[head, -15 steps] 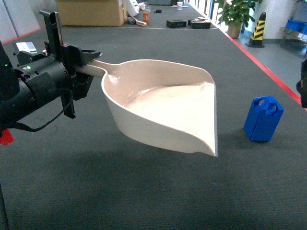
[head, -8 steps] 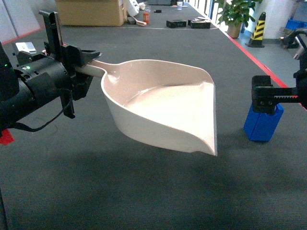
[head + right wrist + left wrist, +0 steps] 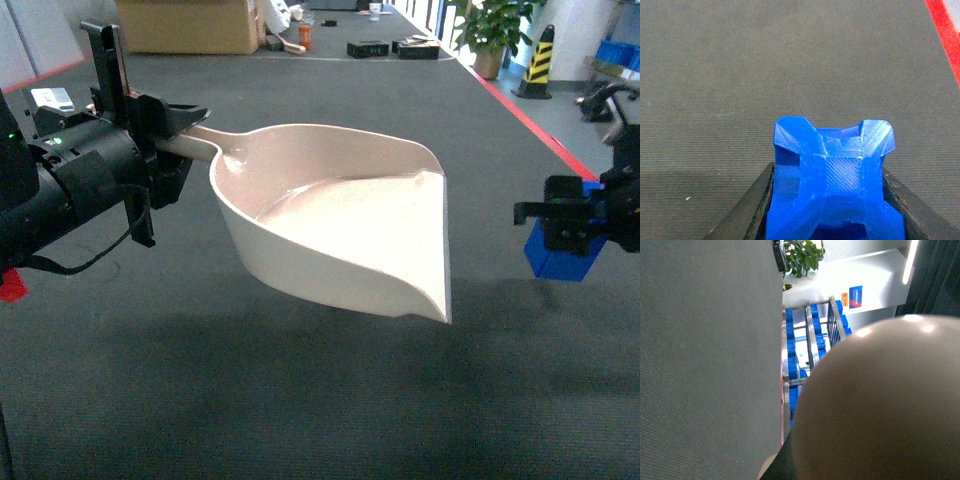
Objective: Place part in tray to right shelf
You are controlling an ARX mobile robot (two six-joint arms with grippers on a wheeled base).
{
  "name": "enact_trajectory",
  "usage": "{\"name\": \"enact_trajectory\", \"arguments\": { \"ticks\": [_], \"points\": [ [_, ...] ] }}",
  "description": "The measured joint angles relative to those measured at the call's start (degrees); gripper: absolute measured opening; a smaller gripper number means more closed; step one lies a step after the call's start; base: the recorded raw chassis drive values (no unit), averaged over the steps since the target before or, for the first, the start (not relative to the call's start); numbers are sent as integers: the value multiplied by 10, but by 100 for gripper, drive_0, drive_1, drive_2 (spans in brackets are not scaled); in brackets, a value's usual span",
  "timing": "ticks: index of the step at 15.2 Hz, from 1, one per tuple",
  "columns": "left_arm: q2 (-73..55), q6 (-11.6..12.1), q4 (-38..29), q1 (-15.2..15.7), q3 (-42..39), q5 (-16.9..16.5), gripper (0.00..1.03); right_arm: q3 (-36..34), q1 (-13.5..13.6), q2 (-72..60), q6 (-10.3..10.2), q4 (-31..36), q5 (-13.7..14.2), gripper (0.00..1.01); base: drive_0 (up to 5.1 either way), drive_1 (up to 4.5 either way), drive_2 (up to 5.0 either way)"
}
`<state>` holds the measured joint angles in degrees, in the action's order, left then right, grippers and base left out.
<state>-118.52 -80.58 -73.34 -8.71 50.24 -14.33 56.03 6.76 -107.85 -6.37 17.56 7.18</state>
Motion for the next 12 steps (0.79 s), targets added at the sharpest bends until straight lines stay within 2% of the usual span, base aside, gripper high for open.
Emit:
{"name": "enact_trajectory", "arguments": {
  "ticks": [2,3,6,7,8,9,10,11,12],
  "points": [
    [0,0,0,0,0,-1,14,-28,10,76,-2,3,-26,46,0,0,0],
    [0,0,0,0,0,-1,14,-27,26,115,-11,11,-41,46,0,0,0],
    [0,0,0,0,0,-1,14,7,119,154,-41,35,-77,46,0,0,0],
    [0,0,0,0,0,-1,14,20,152,136,-63,49,-91,46,0,0,0],
    [0,0,0,0,0,-1,14,34,175,106,-98,52,-128,48,0,0,0],
    [0,0,0,0,0,-1,14,42,188,76,-154,50,-158,59,0,0,0],
    [0,8,1,0,0,-3,14,34,191,59,-201,71,-162,70,0,0,0],
    [0,7,2,0,0,-2,14,17,186,64,-238,87,-158,81,0,0,0],
    [0,9,0,1,0,2,14,-2,175,84,-251,95,-151,91,0,0,0]
  ]
}}
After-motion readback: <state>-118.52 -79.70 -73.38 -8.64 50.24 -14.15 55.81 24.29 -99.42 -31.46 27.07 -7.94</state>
